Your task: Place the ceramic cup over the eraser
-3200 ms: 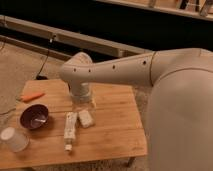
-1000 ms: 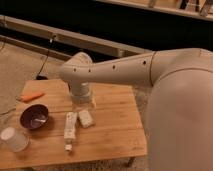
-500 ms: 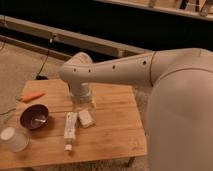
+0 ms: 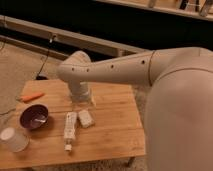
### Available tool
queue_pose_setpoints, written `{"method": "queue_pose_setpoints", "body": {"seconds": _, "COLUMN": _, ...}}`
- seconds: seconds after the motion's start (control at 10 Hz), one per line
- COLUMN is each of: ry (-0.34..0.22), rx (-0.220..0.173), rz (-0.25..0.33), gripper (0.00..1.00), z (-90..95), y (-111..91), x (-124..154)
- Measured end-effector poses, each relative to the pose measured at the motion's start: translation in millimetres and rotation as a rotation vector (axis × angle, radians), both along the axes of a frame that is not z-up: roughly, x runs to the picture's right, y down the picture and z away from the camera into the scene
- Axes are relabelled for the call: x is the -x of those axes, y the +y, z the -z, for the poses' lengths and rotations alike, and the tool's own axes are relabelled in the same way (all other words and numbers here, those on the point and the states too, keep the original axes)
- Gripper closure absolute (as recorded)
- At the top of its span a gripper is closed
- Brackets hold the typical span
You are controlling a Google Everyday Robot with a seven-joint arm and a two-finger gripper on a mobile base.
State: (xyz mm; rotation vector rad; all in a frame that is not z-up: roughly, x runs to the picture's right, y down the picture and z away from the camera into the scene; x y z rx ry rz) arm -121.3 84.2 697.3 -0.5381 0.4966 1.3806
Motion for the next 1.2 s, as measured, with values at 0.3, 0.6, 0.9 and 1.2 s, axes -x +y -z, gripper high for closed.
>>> {"method": "queue_pose_setpoints", "body": {"seconds": 0.3, "ry": -0.044, "rx": -0.036, "rz": 0.123, "gripper": 0.35, "z": 4.6, "y": -24, "x": 62}}
{"method": "queue_pose_setpoints", "body": {"seconds": 0.6, "ry": -0.169, "rx": -0.03, "rz": 0.212, "gripper": 0.35, "z": 13.8, "y": -27, "x": 136}}
{"method": "queue_pose_setpoints", "body": {"seconds": 0.9, "ry": -0.354, "rx": 0.0, "rz": 0.246, "gripper": 0.35, "z": 40.2, "y": -13, "x": 192}}
{"method": "queue_pose_setpoints", "body": {"seconds": 1.2, "ry": -0.465, "rx": 0.021, "rz": 0.313, "gripper": 0.35, "z": 64.0, "y": 4, "x": 221}}
